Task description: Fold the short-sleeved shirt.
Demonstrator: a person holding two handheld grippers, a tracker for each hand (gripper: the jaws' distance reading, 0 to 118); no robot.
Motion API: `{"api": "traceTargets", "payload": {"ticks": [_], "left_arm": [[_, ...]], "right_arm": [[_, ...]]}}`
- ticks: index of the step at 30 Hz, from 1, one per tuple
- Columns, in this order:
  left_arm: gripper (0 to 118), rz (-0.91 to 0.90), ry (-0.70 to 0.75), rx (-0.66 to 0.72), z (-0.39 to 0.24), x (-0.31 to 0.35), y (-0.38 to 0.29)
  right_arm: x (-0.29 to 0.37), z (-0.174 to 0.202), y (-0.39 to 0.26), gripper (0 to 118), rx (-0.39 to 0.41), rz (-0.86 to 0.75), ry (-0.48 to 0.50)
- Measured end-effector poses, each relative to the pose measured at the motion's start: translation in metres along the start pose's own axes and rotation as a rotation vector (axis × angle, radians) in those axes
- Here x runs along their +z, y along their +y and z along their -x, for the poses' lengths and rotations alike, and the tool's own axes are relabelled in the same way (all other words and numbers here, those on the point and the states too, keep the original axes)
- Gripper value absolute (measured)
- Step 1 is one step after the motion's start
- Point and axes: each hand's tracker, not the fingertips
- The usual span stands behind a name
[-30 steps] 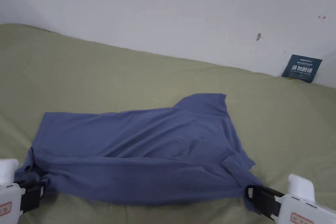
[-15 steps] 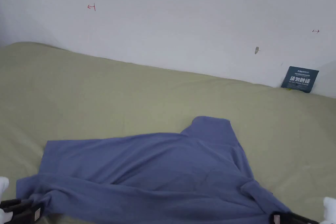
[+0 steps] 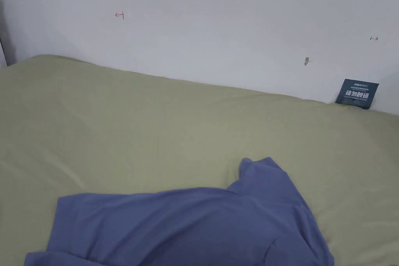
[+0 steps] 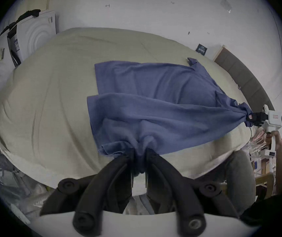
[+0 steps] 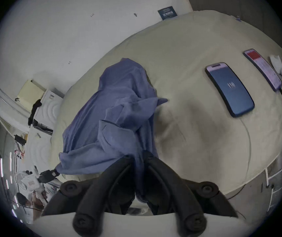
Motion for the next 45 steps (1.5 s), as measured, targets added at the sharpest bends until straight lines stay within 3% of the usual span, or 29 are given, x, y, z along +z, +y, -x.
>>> {"api": "traceTargets", "payload": {"ticks": [5,8,11,14,17,18,20,22,23,24,26,27,30,34,39,45], "left_arm": [[13,0.068,-0.002,0.047,0.001,0.0,-0.015],[13,0.08,0.019,0.061,-0.002,0.001,-0.022],[13,0.067,0.044,0.118,0.002,0.012,-0.024],[19,0.017,0.094,0.184,0.005,0.032,-0.027],[30,-0.086,0.158,0.175,-0.004,0.059,-0.022],[42,-0.135,0.173,0.135,-0.008,0.068,-0.019],[45,-0.235,0.219,0.037,-0.031,0.086,-0.01],[45,-0.339,0.224,-0.051,-0.063,0.104,-0.002],[44,-0.374,0.204,-0.086,-0.075,0.11,0.001],[38,-0.408,0.185,-0.116,-0.088,0.114,0.004],[3,-0.445,0.18,-0.129,-0.113,0.115,0.006],[0,-0.453,0.176,-0.132,-0.127,0.112,0.006],[0,-0.463,0.187,-0.14,-0.163,0.091,-0.001],[0,-0.38,0.244,-0.138,-0.202,0.052,-0.019],[0,-0.266,0.168,-0.09,-0.209,0.023,-0.026],[0,-0.318,0.237,-0.02,-0.176,0.016,0.028]], "right_arm": [[0.004,-0.016,-0.009,10,-0.082,0.036,-0.042],[0.01,-0.023,-0.012,13,-0.186,0.029,-0.019],[0.022,-0.023,-0.015,45,-0.235,-0.016,-0.105],[0.049,-0.032,-0.015,48,-0.295,-0.119,-0.144],[0.081,-0.014,-0.011,47,-0.12,-0.271,-0.241],[0.091,-0.001,-0.011,47,-0.037,-0.32,-0.247],[0.108,0.028,-0.012,45,0.099,-0.378,-0.224],[0.12,0.064,-0.018,32,0.244,-0.432,-0.213],[0.123,0.079,-0.02,20,0.309,-0.449,-0.218],[0.125,0.098,-0.027,10,0.386,-0.463,-0.226],[0.121,0.129,-0.042,9,0.494,-0.478,-0.237],[0.114,0.135,-0.047,8,0.541,-0.472,-0.235],[0.094,0.166,-0.07,6,0.608,-0.415,-0.2],[0.058,0.191,-0.099,6,0.641,-0.322,-0.198],[0.03,0.197,-0.103,6,0.634,-0.243,-0.162],[0.01,0.203,-0.055,6,0.604,-0.284,-0.171]]}}
